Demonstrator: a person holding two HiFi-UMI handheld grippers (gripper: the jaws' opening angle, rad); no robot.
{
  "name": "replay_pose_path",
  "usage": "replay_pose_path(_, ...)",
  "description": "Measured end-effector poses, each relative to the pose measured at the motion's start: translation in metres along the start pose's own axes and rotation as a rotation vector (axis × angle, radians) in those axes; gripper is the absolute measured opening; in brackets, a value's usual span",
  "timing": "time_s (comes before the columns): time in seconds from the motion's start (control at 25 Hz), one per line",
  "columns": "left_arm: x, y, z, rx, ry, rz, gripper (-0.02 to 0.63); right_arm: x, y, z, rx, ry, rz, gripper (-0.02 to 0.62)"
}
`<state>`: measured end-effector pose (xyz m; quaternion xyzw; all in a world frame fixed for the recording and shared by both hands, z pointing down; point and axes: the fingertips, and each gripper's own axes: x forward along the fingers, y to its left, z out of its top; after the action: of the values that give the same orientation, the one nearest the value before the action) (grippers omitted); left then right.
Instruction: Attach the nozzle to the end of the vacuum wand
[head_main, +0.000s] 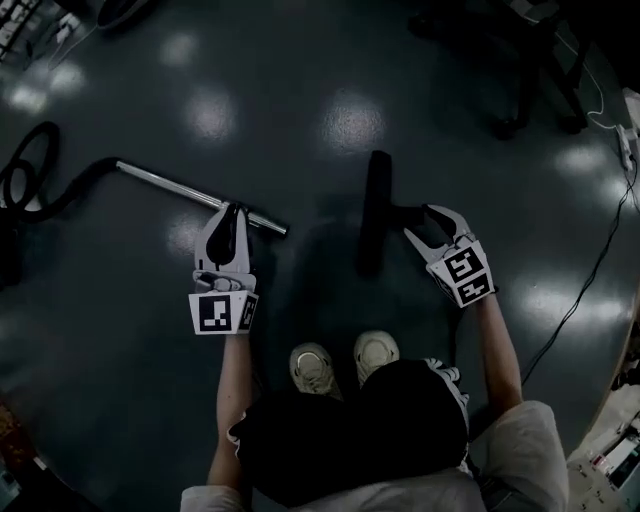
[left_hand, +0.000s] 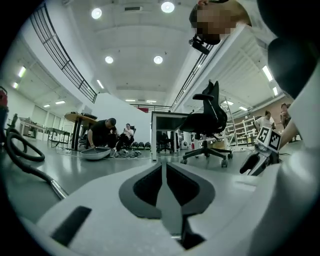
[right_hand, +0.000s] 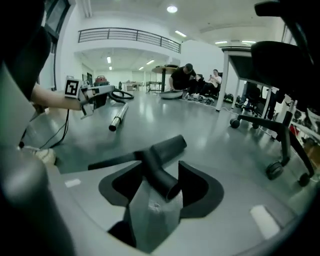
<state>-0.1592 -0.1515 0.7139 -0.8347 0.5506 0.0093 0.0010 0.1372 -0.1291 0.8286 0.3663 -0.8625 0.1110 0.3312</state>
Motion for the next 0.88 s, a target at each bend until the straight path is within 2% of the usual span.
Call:
replay_pose_path(0.08,-0.004,0.005,-0.023,-0.006,0.028,0.015,0.031,0.014,-0.009,-0.022,-0.02,0.032,0.001,0.227)
replay_pose_path(0.2,-0.011,0.005,-0.045,-0.018,0.059,0.018,0.031,0.023,-0.017,-0.041,0.038,0.051,0.023,0.239)
replay_pose_path(0.32,-0.012,0.007,-0.055,-0.032,0.066,0.009,0.031,0.03,-0.015,-0.051,0.114,0.065,0.084,0.257)
replay_pose_path(0.44,-0.012,0.011,-0.064,-0.034,0.078,0.017,0.031,0.04,-0.012,-0.062,0.108,0.102,0.112,0.255)
replay_pose_path(0.52,-0.011,0.014,-0.066,-0.035,0.079,0.025,0.031,0.038,-0.011,-0.06,0.117,0.089,0.125,0.241)
replay_pose_path(0.64,-0.008,0.016,-0.063,-0.026,0.067,0.03,0.031,0.025,-0.001,-0.029,0.118,-0.001,0.149,0.207)
replay_pose_path(0.76,-0.008,0.016,-0.06,-0.021,0.059,0.038,0.031,0.015,0.016,0.025,0.069,-0.157,0.136,0.087)
replay_pose_path(0.8,-0.007,0.016,-0.06,-0.018,0.058,0.041,0.031,0.019,0.025,0.041,0.04,-0.191,0.149,0.074)
replay_pose_path(0.88,-0.007,0.016,-0.061,-0.012,0.061,0.043,0.031,0.033,0.047,0.063,0.017,-0.216,0.232,0.089)
